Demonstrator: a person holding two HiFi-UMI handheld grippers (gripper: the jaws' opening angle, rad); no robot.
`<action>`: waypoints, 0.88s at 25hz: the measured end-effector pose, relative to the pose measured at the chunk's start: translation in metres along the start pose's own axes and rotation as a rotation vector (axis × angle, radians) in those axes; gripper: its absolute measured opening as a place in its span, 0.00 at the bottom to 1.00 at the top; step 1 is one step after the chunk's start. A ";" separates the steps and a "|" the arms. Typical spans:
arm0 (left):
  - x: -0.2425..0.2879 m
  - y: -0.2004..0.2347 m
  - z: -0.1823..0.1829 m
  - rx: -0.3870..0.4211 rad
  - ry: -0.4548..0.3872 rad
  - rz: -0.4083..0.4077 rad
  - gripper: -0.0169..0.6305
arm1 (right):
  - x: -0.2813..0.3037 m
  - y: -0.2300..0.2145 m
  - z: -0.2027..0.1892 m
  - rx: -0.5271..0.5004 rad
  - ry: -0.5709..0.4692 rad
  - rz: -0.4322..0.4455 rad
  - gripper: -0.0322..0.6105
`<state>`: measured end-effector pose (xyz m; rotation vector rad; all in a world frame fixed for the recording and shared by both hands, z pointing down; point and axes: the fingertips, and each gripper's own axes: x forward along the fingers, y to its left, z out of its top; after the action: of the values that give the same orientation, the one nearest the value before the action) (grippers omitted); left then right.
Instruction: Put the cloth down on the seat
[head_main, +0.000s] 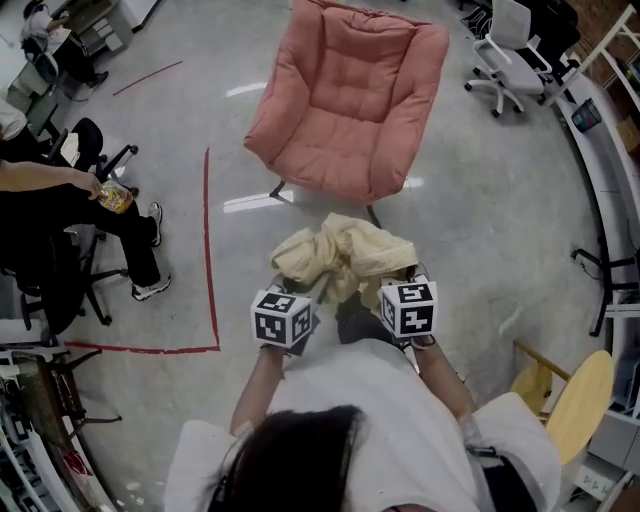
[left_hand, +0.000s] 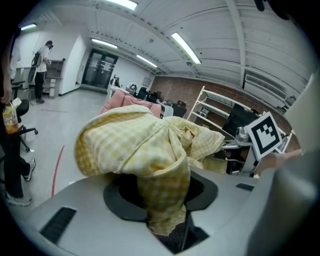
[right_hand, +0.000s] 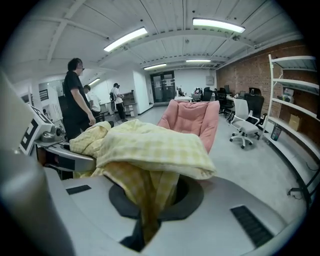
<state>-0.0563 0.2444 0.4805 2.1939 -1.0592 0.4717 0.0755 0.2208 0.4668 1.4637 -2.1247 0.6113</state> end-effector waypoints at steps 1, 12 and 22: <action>0.008 0.003 0.006 -0.005 0.006 0.002 0.28 | 0.007 -0.006 0.005 0.001 0.004 0.005 0.11; 0.090 0.017 0.069 -0.036 0.010 0.027 0.28 | 0.072 -0.076 0.056 -0.011 0.021 0.049 0.11; 0.127 0.037 0.110 -0.066 -0.019 0.061 0.28 | 0.116 -0.105 0.096 -0.045 0.008 0.078 0.11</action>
<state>-0.0033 0.0802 0.4866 2.1175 -1.1382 0.4379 0.1253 0.0439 0.4724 1.3573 -2.1836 0.5930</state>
